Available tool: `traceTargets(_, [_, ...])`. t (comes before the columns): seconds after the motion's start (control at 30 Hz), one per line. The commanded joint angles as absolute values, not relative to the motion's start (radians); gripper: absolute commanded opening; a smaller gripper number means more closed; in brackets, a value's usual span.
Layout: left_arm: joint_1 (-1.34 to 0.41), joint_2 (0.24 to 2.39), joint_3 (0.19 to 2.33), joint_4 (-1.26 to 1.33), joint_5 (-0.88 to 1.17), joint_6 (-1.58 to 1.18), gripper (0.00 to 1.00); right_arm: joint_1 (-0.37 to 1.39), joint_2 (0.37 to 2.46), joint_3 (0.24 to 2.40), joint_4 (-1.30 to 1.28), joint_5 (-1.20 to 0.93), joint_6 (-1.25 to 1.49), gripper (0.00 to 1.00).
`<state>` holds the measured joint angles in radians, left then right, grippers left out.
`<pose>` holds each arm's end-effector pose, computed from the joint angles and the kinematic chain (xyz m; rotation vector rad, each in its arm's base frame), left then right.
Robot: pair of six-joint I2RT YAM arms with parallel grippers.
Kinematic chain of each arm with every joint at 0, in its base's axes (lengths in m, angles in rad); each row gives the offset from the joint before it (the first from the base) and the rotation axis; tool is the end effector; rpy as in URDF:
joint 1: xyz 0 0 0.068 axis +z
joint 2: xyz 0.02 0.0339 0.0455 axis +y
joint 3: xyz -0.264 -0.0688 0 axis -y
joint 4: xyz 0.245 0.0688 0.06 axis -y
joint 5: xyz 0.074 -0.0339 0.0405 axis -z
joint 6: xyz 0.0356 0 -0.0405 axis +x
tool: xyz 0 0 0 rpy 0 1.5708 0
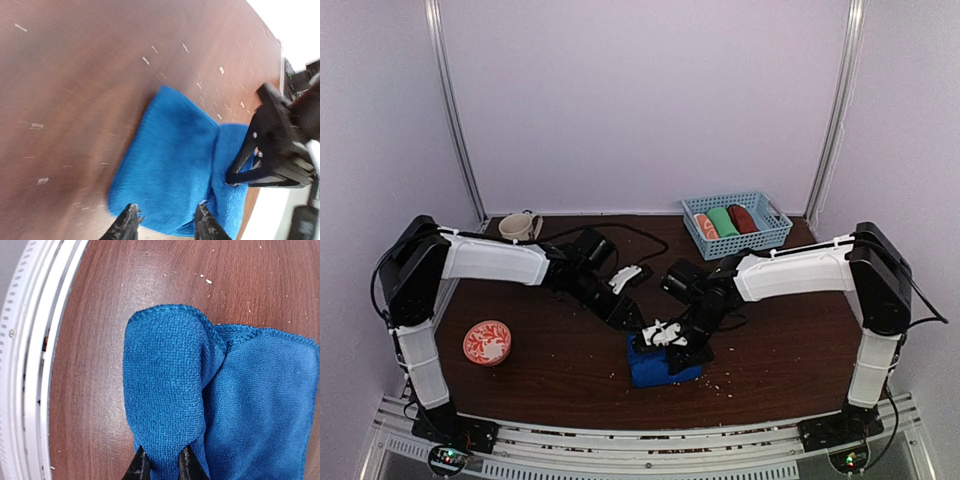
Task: Roll the towels
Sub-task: Roll the towel at the center of the board.
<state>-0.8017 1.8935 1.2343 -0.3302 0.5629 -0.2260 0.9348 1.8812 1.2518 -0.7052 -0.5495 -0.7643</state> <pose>0.2585 -0.2944 0.1742 0.9928 2.5287 -1.0794 0.1979 0.2994 0.1677 -2.1970 1.8052 0.8269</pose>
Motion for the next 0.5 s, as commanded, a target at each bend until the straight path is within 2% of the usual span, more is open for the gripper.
traceTargets(0.0, [-0.818, 1.703, 1.11, -0.132, 0.275, -0.298, 0.43, 0.874, 2.017, 1.341, -0.96, -0.697, -0.771, 0.1])
traceTargets(0.1, [-0.869, 1.548, 0.98, 0.025, 0.117, -0.276, 0.46, 0.823, 2.131, 1.453, -1.073, -0.764, -0.775, 0.1])
traceTargets(0.2, [-0.973, 1.479, 0.925, 0.069, -0.02, -0.138, 0.46, 0.778, 2.237, 1.539, -1.169, -0.825, -0.802, 0.11])
traceTargets(0.33, [-1.145, 1.51, 0.913, 0.036, -0.093, 0.083, 0.47, 0.738, 2.336, 1.6, -1.217, -0.854, -0.799, 0.1])
traceTargets(0.47, [-1.2, 1.616, 0.964, -0.036, -0.103, 0.091, 0.51, 0.732, 2.357, 1.611, -1.225, -0.842, -0.8, 0.1])
